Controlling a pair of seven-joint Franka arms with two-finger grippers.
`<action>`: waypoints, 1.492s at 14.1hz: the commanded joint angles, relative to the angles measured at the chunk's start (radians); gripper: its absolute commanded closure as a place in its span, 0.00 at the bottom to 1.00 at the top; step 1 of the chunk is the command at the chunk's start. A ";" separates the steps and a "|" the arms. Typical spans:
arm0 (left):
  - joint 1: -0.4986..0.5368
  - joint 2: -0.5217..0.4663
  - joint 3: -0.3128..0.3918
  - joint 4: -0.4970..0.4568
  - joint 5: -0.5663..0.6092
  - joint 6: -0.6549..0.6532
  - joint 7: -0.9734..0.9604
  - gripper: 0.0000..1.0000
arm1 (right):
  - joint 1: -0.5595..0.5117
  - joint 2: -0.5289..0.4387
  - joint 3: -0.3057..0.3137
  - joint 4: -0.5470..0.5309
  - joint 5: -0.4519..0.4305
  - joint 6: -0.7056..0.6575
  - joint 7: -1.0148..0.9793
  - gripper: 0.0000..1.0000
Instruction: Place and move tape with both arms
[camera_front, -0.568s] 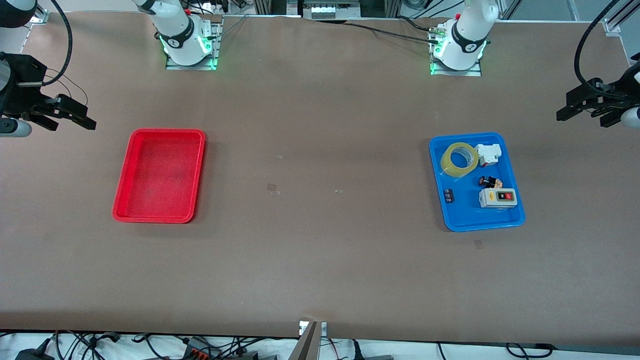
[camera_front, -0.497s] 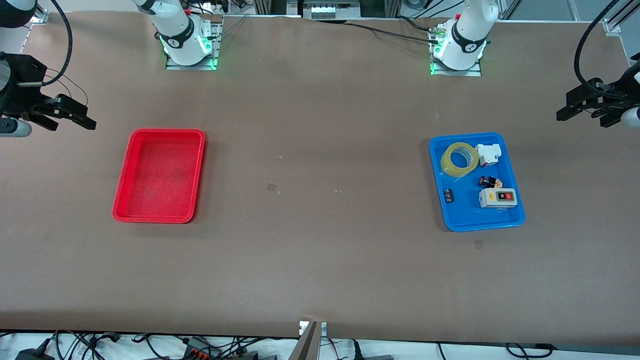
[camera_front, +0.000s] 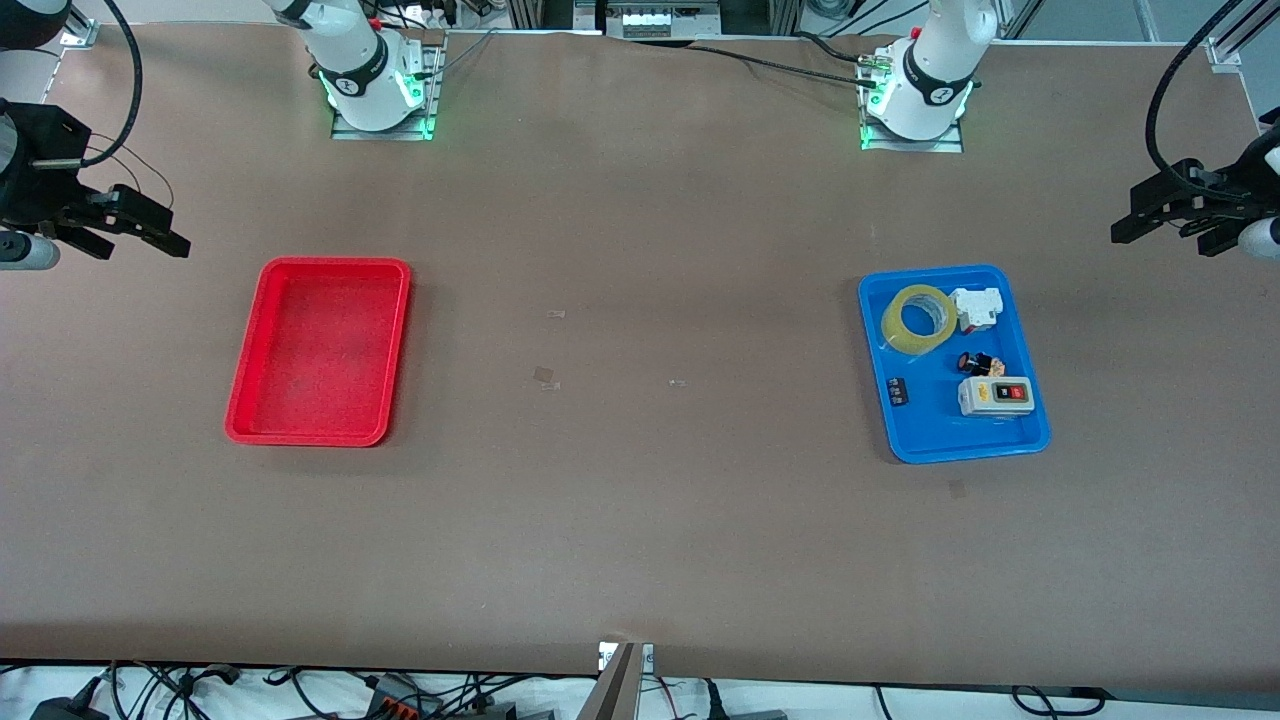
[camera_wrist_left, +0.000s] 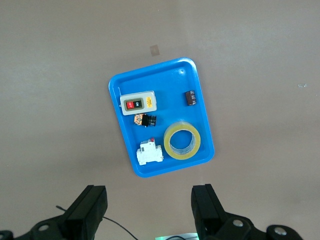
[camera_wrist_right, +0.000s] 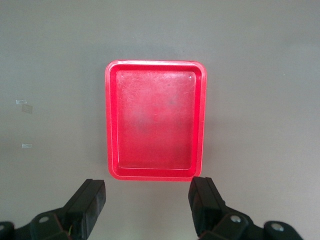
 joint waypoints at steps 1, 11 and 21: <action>0.010 0.002 -0.013 -0.009 0.010 0.006 0.007 0.00 | -0.010 -0.012 0.013 -0.011 -0.007 -0.005 0.002 0.00; 0.001 0.013 -0.017 -0.372 0.011 0.230 0.009 0.00 | -0.013 -0.007 0.013 -0.007 -0.001 -0.004 -0.004 0.00; 0.001 0.028 -0.056 -0.840 0.016 0.844 0.023 0.00 | -0.012 -0.001 0.013 -0.001 0.004 0.001 -0.004 0.00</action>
